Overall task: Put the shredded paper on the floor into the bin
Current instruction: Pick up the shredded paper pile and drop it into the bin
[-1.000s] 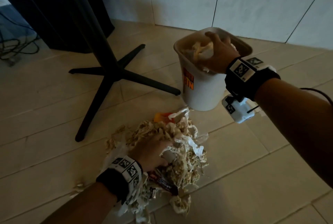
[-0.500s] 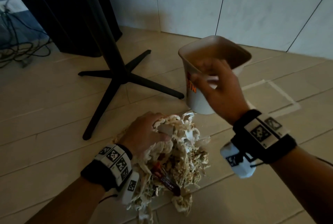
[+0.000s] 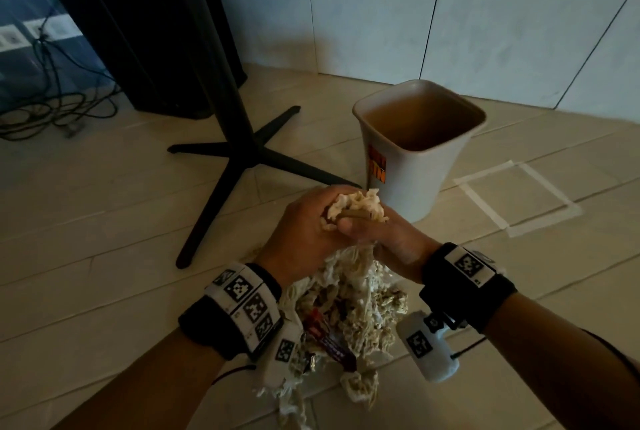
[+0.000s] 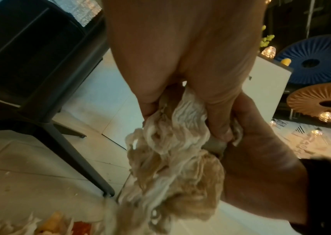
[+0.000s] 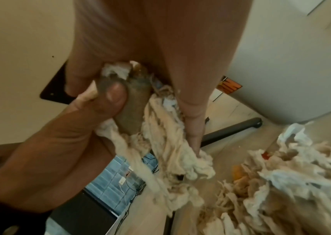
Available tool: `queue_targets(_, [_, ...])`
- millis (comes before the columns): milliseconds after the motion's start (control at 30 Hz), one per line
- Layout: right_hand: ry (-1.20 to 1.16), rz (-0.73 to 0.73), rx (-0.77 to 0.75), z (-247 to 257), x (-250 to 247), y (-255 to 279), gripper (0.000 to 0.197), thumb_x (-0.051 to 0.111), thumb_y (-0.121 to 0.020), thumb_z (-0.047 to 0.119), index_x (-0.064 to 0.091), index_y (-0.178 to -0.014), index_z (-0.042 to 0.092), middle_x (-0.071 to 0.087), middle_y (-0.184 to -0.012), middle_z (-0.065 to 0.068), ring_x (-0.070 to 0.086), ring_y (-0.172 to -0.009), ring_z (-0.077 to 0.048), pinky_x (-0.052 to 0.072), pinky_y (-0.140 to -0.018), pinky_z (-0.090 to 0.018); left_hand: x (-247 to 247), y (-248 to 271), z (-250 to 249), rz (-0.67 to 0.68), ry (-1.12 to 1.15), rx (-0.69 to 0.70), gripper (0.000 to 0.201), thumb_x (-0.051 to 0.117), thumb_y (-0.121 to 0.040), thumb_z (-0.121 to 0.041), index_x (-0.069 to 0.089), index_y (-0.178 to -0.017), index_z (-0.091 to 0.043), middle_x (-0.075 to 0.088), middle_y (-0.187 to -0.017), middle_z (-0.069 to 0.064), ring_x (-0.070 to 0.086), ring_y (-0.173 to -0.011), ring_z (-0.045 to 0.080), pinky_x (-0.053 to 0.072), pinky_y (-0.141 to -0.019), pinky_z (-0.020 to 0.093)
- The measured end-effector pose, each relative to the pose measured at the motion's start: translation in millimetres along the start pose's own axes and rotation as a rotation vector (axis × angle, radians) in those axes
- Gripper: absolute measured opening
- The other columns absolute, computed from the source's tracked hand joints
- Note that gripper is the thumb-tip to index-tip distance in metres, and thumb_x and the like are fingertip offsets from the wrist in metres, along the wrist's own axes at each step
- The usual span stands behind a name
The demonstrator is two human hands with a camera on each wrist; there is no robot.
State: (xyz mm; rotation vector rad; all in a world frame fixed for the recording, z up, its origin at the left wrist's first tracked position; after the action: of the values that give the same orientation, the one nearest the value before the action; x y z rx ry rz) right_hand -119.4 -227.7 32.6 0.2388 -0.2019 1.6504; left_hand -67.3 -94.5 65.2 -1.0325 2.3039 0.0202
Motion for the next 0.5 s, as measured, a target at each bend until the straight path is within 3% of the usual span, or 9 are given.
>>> queue_targets(67, [0.084, -0.067, -0.062, 2, 3, 0, 0.021, 0.069, -0.083, 0.003, 0.067, -0.103, 0.005, 0.069, -0.102, -0.016, 0.066, -0.098, -0.029, 0.054, -0.089, -0.044, 6, 2, 2, -0.021, -0.014, 0.014, 0.054, 0.081, -0.076, -0.026, 0.061, -0.126, -0.021, 0.065, -0.116, -0.005, 0.062, -0.108, 0.007, 0.052, -0.091, 0.026])
queue_targets(133, [0.185, -0.134, -0.113, 3, 2, 1, 0.011, 0.067, -0.085, 0.0, 0.068, -0.095, 0.005, 0.069, -0.092, -0.012, 0.067, -0.089, -0.022, 0.056, -0.082, -0.038, 11, 2, 3, -0.032, -0.024, 0.004, 0.057, 0.083, -0.074, -0.022, 0.06, -0.126, -0.022, 0.062, -0.115, -0.005, 0.06, -0.107, 0.003, 0.05, -0.09, 0.018])
queue_targets(233, [0.264, -0.143, -0.147, 6, 0, 2, 0.01, 0.063, -0.089, -0.002, 0.064, -0.099, -0.004, 0.069, -0.091, -0.012, 0.067, -0.085, -0.019, 0.056, -0.078, -0.031, 14, 3, 2, -0.034, -0.024, -0.022, 0.06, 0.082, -0.075, -0.018, 0.055, -0.129, -0.023, 0.055, -0.117, -0.006, 0.056, -0.107, 0.0, 0.046, -0.087, 0.009])
queue_targets(333, [0.321, -0.136, -0.193, 14, -5, -1, 0.011, 0.06, -0.091, -0.001, 0.065, -0.101, 0.002, 0.072, -0.091, -0.003, 0.069, -0.087, -0.017, 0.056, -0.078, -0.03, 14, 4, 0, -0.053, 0.031, -0.038, 0.072, 0.079, -0.079, -0.016, 0.043, -0.14, -0.029, 0.046, -0.128, -0.008, 0.051, -0.115, -0.004, 0.045, -0.09, 0.007])
queue_targets(400, [0.39, -0.194, -0.213, 20, -11, -4, 0.011, 0.06, -0.093, 0.004, 0.066, -0.102, 0.006, 0.073, -0.093, -0.004, 0.07, -0.087, -0.019, 0.057, -0.077, -0.035, 12, 4, -1, -0.07, 0.048, -0.029, 0.074, 0.077, -0.08, -0.015, 0.04, -0.141, -0.033, 0.041, -0.132, -0.008, 0.047, -0.117, -0.008, 0.042, -0.088, 0.003])
queue_targets(500, [0.533, -0.307, -0.203, 25, -27, -7, 0.013, 0.063, -0.091, 0.021, 0.071, -0.098, 0.015, 0.074, -0.096, -0.008, 0.069, -0.089, -0.025, 0.056, -0.083, -0.05, 6, 3, 0, -0.058, 0.015, 0.006, 0.072, 0.075, -0.081, -0.014, 0.04, -0.141, -0.033, 0.038, -0.137, -0.009, 0.044, -0.123, -0.003, 0.045, -0.09, 0.008])
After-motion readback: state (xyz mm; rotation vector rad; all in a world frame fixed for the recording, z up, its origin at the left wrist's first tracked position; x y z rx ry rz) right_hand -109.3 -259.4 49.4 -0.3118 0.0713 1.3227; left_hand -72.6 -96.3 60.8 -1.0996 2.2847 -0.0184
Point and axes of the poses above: each hand's wrist, its own y-axis away from the middle knuckle, its own x-axis out of the palm, z = x × y, the point moved 3 cm from there along -y, towards the middle knuckle
